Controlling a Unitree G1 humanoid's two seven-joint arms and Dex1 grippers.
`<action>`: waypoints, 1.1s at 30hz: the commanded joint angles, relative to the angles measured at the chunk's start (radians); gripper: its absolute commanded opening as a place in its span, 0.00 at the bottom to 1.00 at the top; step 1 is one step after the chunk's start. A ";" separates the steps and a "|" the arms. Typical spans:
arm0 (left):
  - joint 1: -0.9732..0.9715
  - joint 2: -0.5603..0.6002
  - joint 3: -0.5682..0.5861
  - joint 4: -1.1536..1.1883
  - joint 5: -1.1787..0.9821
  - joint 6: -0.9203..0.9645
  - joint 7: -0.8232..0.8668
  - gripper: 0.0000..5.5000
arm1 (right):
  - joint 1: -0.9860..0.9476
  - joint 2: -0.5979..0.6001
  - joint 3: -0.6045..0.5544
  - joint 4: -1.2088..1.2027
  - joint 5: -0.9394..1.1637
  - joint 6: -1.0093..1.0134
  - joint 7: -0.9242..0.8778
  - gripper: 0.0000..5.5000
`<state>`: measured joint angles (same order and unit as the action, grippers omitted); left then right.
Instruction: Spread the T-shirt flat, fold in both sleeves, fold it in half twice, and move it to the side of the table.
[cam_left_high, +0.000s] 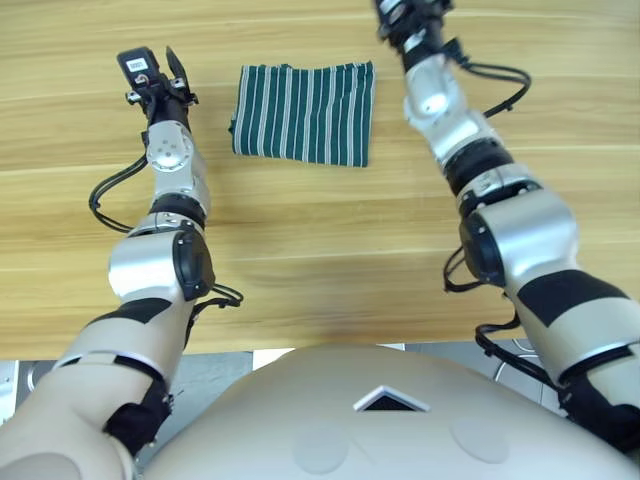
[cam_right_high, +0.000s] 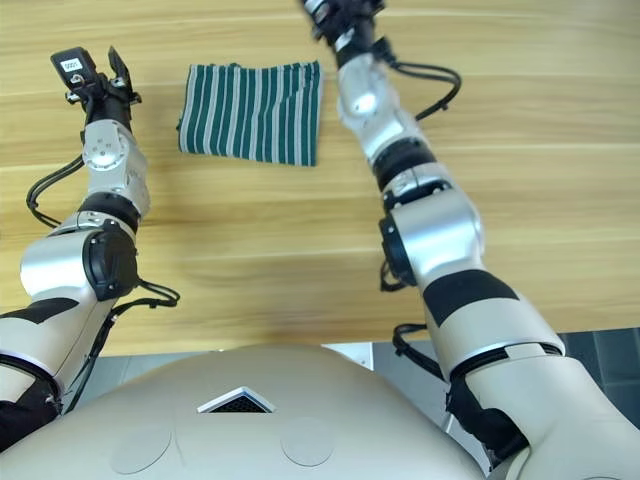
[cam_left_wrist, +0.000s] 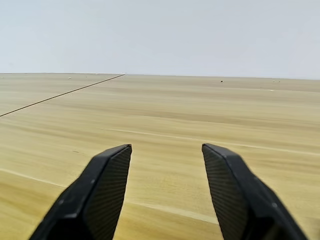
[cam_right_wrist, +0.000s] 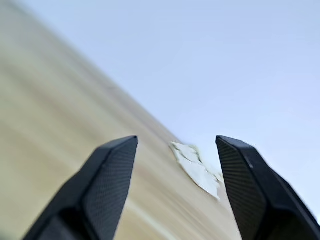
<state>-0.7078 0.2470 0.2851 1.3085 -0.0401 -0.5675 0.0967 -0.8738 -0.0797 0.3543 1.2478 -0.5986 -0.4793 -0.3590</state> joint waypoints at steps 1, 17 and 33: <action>-0.010 -0.008 -0.013 -0.003 0.016 -0.007 -0.003 0.48 | 0.071 0.037 0.211 0.066 -0.180 0.068 0.096 0.53; -0.033 -0.055 -0.054 -0.007 0.036 -0.028 -0.023 0.48 | 0.317 -0.337 0.296 -0.312 0.000 -0.411 0.652 0.53; -0.032 -0.042 -0.018 -0.013 0.017 -0.043 -0.058 0.48 | 0.627 -0.200 0.171 -0.902 0.754 0.262 1.037 0.53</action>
<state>-0.7213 0.2065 0.2643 1.2969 -0.0158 -0.6112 0.0459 -0.1783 -0.3024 0.5129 0.2151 0.1982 -0.2803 0.6377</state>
